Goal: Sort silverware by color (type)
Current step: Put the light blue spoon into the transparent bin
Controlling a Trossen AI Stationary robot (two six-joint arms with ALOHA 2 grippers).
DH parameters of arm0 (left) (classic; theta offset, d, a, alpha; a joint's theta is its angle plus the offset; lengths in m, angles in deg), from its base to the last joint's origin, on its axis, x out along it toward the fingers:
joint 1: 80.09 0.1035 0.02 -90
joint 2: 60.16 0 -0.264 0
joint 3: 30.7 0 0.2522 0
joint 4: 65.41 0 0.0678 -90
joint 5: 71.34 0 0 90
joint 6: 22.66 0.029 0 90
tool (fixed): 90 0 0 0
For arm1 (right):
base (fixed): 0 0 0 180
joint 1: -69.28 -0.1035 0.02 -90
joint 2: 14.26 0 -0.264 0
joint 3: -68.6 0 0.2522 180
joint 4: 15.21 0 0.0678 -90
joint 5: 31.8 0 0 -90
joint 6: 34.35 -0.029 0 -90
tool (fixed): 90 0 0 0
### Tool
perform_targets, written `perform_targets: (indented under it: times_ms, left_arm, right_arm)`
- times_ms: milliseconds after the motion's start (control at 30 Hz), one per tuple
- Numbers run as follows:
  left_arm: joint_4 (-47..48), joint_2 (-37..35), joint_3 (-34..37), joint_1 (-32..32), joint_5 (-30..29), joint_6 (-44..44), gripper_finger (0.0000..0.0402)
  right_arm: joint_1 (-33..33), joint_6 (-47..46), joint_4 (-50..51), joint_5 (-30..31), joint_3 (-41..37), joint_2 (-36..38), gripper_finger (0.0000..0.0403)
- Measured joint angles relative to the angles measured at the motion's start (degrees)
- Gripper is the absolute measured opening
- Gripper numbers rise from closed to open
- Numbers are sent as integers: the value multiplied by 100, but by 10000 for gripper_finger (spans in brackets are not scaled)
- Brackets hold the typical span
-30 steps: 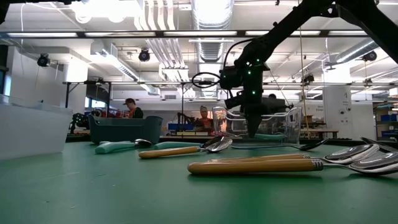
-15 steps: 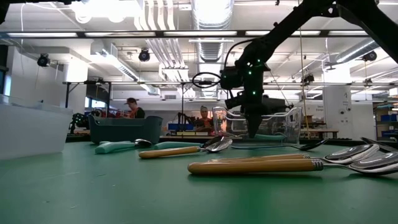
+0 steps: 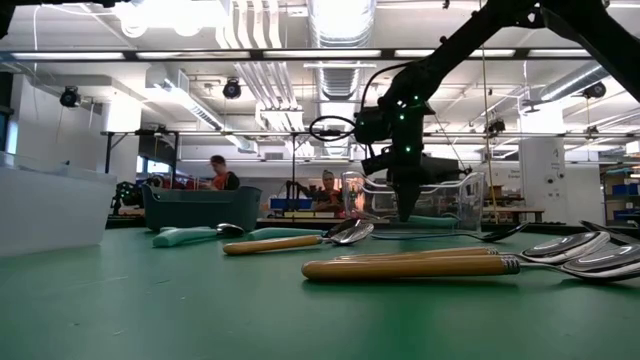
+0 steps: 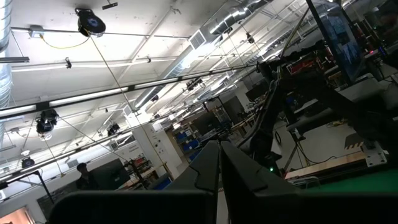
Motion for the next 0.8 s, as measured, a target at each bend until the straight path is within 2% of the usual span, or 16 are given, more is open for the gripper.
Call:
perform_targets:
  times_ms: [600,800]
  left_arm:
    - [-2,-1,0,0,-2,2,0]
    - [-2,0,0,0,-1,4,0]
  right_arm:
    - [127,-8,340,-175,356,15,34]
    - [260,-661,249,-331,483,24,34]
